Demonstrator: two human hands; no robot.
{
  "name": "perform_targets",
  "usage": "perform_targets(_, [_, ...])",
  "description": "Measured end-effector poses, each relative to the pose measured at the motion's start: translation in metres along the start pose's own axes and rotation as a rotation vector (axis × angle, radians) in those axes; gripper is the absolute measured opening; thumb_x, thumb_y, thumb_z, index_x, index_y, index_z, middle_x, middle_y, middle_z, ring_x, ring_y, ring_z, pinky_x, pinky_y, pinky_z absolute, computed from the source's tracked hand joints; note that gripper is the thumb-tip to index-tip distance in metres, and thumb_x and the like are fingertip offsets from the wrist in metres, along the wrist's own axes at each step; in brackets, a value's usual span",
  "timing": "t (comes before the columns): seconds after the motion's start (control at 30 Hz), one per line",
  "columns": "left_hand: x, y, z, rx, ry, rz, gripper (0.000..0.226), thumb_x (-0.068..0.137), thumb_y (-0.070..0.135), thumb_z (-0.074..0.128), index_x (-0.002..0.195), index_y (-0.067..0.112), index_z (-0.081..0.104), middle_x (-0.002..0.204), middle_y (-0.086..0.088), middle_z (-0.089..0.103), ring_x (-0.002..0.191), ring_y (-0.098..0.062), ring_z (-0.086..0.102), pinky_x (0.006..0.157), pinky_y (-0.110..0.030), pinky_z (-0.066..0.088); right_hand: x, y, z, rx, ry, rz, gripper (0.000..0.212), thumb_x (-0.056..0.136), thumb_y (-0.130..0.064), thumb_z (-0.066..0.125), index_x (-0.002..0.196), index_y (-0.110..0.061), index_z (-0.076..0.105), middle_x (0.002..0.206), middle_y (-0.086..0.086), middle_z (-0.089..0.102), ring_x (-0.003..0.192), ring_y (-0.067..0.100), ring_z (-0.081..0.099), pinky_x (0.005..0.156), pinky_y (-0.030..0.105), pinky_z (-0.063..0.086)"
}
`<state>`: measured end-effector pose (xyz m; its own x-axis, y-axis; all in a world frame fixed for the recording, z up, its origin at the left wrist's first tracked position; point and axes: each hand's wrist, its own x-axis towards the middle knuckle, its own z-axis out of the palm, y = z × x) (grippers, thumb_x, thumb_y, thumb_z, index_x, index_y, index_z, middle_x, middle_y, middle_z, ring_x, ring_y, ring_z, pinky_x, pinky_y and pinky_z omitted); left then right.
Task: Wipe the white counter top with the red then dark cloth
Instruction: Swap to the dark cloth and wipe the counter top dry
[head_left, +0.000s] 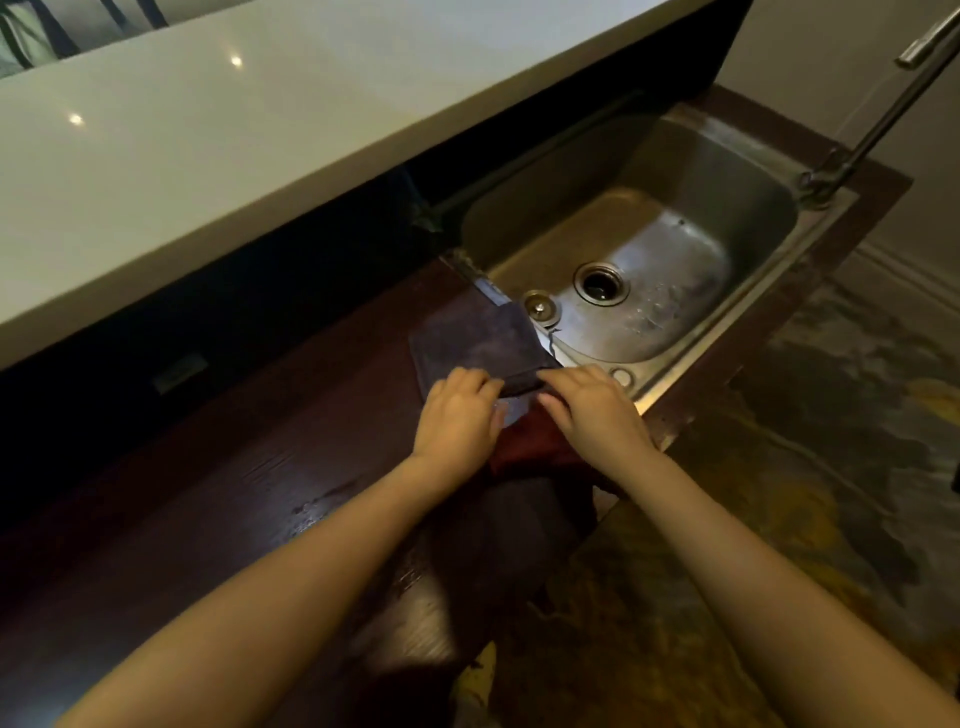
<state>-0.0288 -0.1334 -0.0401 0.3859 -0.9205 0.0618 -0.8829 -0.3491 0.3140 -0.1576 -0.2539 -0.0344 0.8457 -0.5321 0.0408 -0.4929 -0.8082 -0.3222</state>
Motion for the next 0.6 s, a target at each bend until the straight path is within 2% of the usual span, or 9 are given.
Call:
perform_targets(0.07, [0.008,-0.017,-0.002,0.018,0.025,-0.059,0.039,0.085,0.024,0.054,0.121,0.011,0.053,0.122,-0.01,0.057,0.113,-0.029,0.047,0.092,-0.038,0.037,0.024,-0.008,0.001,-0.037,-0.075,-0.093,0.044,0.089,-0.027,0.051,0.132,-0.018,0.045,0.136,0.005,0.052,0.125,0.024,0.041,0.104,0.037,0.032])
perform_targets(0.17, [0.014,-0.038,0.005,0.051,-0.08,-0.154,0.057,0.085,0.027,0.056,0.135,0.01,0.037,0.142,-0.012,0.042,0.129,-0.028,0.035,0.104,-0.038,0.031,0.053,-0.015,0.012,-0.12,-0.207,-0.152,0.056,0.088,-0.022,0.053,0.14,-0.018,0.032,0.148,0.005,0.037,0.134,0.024,0.03,0.11,0.036,0.025])
perform_targets(0.27, [0.015,-0.046,0.013,0.074,-0.121,-0.169,0.06,0.087,0.032,0.053,0.139,0.011,0.031,0.148,-0.011,0.034,0.134,-0.026,0.03,0.106,-0.038,0.031,0.065,-0.012,0.021,-0.162,-0.282,-0.154,0.061,0.087,-0.02,0.056,0.142,-0.018,0.029,0.15,0.006,0.032,0.135,0.025,0.029,0.11,0.036,0.026])
perform_targets(0.4, [0.019,-0.048,0.015,0.197,-0.094,-0.127,0.047,0.093,0.023,0.042,0.137,0.01,0.033,0.144,-0.012,0.04,0.126,-0.028,0.037,0.097,-0.037,0.035,0.066,-0.007,0.028,-0.145,-0.193,-0.16,0.052,0.088,-0.016,0.053,0.137,-0.019,0.039,0.144,0.003,0.043,0.127,0.023,0.038,0.103,0.035,0.035])
perform_targets(0.5, [0.028,-0.043,0.005,0.29,-0.104,-0.108,0.033,0.092,0.014,0.033,0.123,0.007,0.044,0.123,-0.013,0.055,0.111,-0.03,0.047,0.085,-0.038,0.037,0.072,-0.013,0.028,-0.205,-0.115,-0.148,0.038,0.089,-0.012,0.045,0.128,-0.015,0.049,0.129,0.007,0.057,0.117,0.026,0.046,0.09,0.037,0.042])
perform_targets(0.6, [0.032,-0.04,-0.018,0.294,-0.051,-0.137,0.026,0.088,0.01,0.039,0.112,0.008,0.049,0.109,-0.012,0.061,0.101,-0.031,0.053,0.076,-0.038,0.041,0.079,-0.019,0.017,-0.156,-0.054,-0.144,0.033,0.091,-0.012,0.043,0.124,-0.012,0.049,0.121,0.011,0.059,0.113,0.03,0.049,0.087,0.042,0.042])
